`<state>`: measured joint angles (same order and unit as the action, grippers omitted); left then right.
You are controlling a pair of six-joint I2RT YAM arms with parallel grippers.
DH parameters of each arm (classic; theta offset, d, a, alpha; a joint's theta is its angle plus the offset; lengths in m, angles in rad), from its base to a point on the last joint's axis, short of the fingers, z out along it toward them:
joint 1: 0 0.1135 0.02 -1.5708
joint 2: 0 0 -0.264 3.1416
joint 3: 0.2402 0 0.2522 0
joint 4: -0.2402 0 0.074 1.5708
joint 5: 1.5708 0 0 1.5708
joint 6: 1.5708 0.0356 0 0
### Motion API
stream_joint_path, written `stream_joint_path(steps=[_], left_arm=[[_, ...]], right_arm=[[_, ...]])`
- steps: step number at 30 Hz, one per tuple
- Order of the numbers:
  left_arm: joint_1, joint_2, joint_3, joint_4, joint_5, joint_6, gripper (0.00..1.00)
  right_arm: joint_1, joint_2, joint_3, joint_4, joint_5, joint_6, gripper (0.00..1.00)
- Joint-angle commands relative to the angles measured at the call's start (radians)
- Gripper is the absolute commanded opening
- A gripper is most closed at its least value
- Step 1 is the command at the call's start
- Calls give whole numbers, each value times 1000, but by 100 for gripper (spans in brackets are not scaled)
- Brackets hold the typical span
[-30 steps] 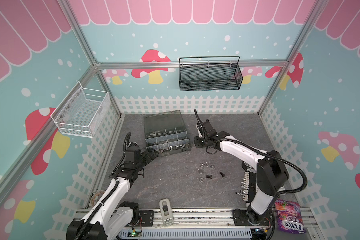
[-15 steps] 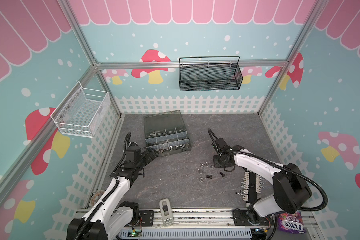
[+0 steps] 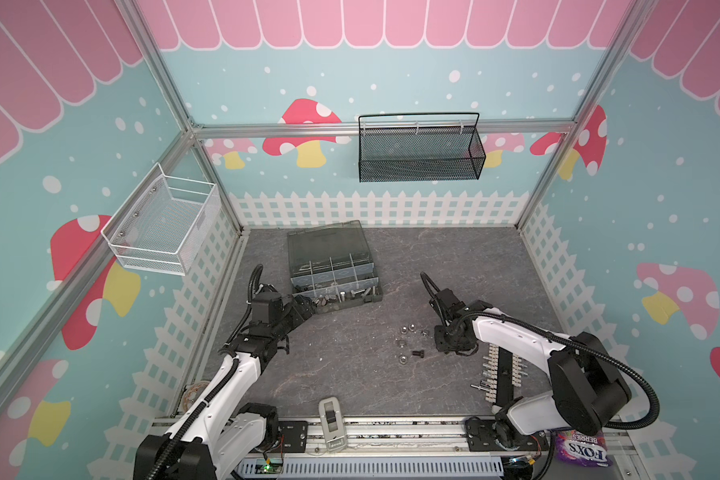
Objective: Sort the screws and nuts into containers
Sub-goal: 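Move the right gripper back to the pile and open over a black bolt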
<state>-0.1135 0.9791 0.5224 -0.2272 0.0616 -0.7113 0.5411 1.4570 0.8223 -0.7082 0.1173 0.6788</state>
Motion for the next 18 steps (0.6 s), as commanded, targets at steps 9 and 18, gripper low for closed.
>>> stream_joint_path(steps=[9, 18], left_arm=[[6, 4, -1, 20, 7, -13, 100], [5, 7, 2, 21, 7, -12, 100]], right_arm=[[-9, 37, -24, 23, -34, 0, 45], [-25, 46, -61, 90, -114, -37, 41]])
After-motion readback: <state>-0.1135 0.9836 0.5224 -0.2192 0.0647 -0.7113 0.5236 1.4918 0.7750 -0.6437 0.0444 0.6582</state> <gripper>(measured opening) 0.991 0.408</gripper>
